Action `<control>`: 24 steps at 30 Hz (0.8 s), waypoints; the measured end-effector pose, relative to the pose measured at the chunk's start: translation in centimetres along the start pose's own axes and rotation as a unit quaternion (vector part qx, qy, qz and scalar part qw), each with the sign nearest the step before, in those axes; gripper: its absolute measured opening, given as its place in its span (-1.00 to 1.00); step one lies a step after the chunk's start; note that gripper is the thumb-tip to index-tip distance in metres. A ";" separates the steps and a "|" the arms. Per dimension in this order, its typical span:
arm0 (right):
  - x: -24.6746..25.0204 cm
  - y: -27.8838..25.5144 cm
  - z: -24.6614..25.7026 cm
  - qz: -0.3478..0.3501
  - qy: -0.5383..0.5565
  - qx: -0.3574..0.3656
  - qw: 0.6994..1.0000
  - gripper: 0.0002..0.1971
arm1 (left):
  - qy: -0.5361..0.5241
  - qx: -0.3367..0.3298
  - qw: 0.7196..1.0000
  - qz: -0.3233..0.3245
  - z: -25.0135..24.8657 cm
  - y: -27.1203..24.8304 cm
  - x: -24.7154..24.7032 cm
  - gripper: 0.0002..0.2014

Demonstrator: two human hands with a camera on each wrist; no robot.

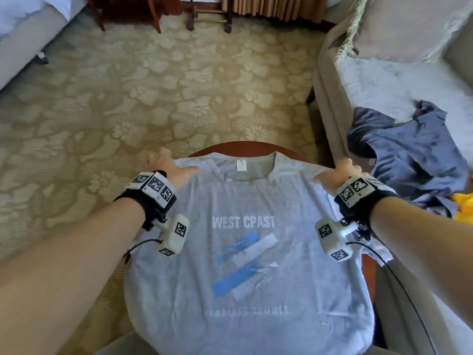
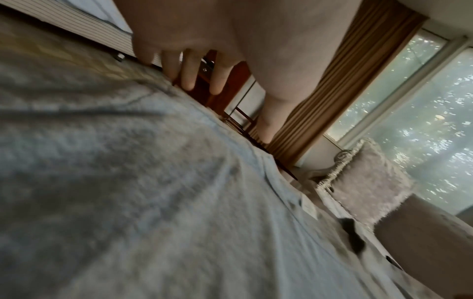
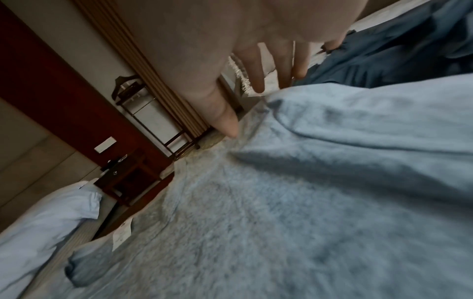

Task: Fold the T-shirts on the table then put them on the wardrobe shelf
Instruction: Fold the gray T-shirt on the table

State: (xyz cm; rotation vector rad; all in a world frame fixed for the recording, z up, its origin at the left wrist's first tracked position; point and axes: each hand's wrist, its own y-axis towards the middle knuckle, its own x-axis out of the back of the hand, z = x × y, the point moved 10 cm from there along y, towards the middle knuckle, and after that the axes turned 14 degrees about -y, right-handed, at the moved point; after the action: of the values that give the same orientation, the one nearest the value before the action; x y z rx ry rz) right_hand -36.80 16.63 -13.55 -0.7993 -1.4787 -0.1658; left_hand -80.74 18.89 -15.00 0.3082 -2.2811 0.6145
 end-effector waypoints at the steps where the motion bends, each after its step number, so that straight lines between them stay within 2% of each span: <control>1: -0.1 -0.2 -1.1 -0.010 0.022 -0.026 0.999 -0.27 | 0.012 -0.007 1.000 0.012 -0.4 -0.5 -0.6 -0.15; 3: -0.6 -0.9 -3.7 -0.026 0.062 -0.084 0.994 -0.23 | 0.036 -0.026 0.999 0.024 -1.3 -1.9 -1.8 -0.10; 5: -1.8 -2.2 -6.1 -0.007 0.083 -0.123 0.989 -0.15 | 0.057 -0.045 0.997 0.034 -2.2 -3.8 -3.0 -0.08; 8: -4.4 -3.6 -8.6 0.058 0.109 -0.104 0.987 -0.01 | 0.076 -0.059 0.994 0.057 -2.3 -6.7 -5.2 -0.19; 9: -5.2 -4.3 -9.0 0.080 0.136 -0.078 0.984 -0.07 | 0.077 -0.055 0.993 0.078 -1.9 -7.7 -6.1 -0.19; 11: -6.6 -5.2 -9.3 0.121 0.182 -0.022 0.976 -0.38 | 0.074 -0.042 0.988 0.131 -1.0 -9.6 -8.3 -0.06; 12: -7.1 -5.5 -9.7 0.124 0.175 -0.016 0.977 -0.49 | 0.075 -0.041 0.985 0.152 -0.7 -10.7 -9.2 0.01; 14: -7.9 -6.8 -10.4 0.127 0.067 0.007 0.990 -0.61 | 0.076 -0.043 0.981 0.175 -0.4 -12.3 -10.3 0.05; 15: -8.2 -7.0 -11.0 0.137 0.071 0.008 0.988 -0.73 | 0.078 -0.045 0.981 0.175 -0.4 -12.8 -10.8 0.01; 17: -7.6 -7.0 -11.6 0.104 0.016 0.049 0.993 -0.96 | 0.076 -0.053 0.980 0.175 -0.7 -13.4 -11.6 -0.03; 18: -7.6 -6.7 -12.1 0.092 0.036 0.063 0.993 -0.93 | 0.075 -0.059 0.980 0.174 -1.2 -13.6 -11.9 -0.04; 20: -6.1 -6.2 -13.9 0.034 0.115 0.026 0.992 -0.75 | 0.060 -0.071 0.980 0.174 -2.2 -13.9 -12.6 -0.07; 21: -5.3 -6.1 -14.8 0.006 0.137 -0.002 0.991 -0.73 | 0.049 -0.078 0.980 0.179 -2.8 -14.2 -12.8 -0.07; 23: -5.0 -5.5 -14.2 0.041 0.117 0.014 0.992 -0.93 | 0.025 -0.079 0.978 0.190 -3.6 -14.3 -13.4 -0.08; 24: -5.2 -4.7 -14.4 0.029 0.068 0.013 0.997 -0.93 | 0.012 -0.080 0.979 0.187 -3.9 -14.2 -13.4 -0.11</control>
State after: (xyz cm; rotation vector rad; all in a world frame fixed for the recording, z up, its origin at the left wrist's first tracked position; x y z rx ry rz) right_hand -28.34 3.07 -14.99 -0.7945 -1.3261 -0.1540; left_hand -63.51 9.20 -17.48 -0.2122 -2.3646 0.6088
